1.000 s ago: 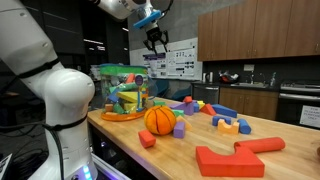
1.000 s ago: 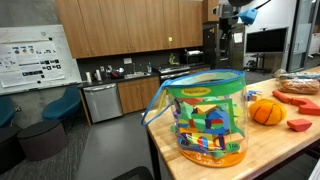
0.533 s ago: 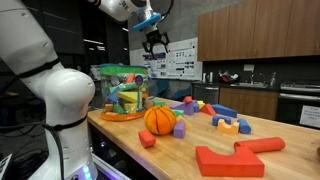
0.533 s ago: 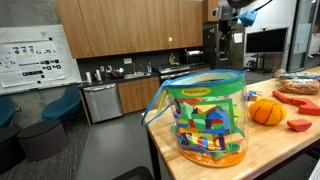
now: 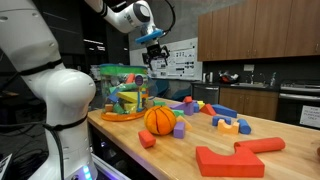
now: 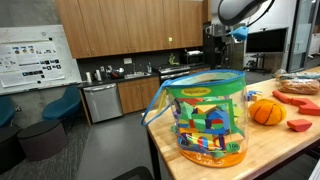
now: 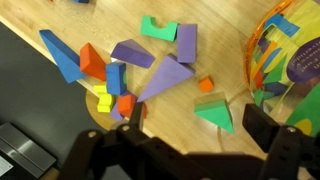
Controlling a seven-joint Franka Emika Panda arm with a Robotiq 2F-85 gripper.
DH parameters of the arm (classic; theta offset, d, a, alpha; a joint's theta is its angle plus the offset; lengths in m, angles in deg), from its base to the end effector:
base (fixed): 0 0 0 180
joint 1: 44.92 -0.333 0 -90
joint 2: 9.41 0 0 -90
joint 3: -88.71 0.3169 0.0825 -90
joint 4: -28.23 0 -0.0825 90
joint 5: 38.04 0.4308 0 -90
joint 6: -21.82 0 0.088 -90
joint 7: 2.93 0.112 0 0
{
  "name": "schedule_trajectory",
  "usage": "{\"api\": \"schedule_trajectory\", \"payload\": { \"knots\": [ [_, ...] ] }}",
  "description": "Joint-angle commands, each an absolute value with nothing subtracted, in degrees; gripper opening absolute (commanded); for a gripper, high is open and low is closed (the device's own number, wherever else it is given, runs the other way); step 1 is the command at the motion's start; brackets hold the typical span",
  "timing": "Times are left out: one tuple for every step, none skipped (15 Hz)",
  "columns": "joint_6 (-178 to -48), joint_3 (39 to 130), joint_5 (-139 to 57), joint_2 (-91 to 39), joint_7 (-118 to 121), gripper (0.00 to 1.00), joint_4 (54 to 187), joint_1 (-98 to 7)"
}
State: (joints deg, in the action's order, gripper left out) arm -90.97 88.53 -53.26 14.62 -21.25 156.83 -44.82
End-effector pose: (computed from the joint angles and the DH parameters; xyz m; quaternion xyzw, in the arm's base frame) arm 0.4876 -0.0207 0.5316 0.9698 0.1970 0.0500 0.1347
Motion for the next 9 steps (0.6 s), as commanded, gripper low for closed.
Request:
{"api": "schedule_trajectory", "payload": {
  "knots": [
    [-92.61, 87.21, -52.24, 12.35, -20.77, 1.00, 158.28, -45.40],
    [-93.15, 86.85, -52.03, 11.83, -20.72, 1.00, 159.10, -45.21],
    [-93.56, 86.39, -51.73, 11.35, -20.96, 1.00, 159.78, -45.06],
    [-94.17, 85.78, -51.42, 10.99, -21.06, 1.00, 160.84, -44.76],
    [-94.47, 85.12, -51.20, 10.75, -21.16, 1.00, 161.82, -44.39],
    [-94.93, 84.47, -50.93, 10.29, -21.20, 1.00, 162.57, -44.11],
    [-95.58, 83.70, -50.29, 9.71, -21.34, 1.00, 163.29, -43.80],
    [-96.27, 83.09, -49.45, 9.03, -21.37, 1.00, 163.76, -43.67],
    [-96.98, 82.66, -48.56, 8.37, -21.30, 1.00, 164.14, -43.62]
  ]
}}
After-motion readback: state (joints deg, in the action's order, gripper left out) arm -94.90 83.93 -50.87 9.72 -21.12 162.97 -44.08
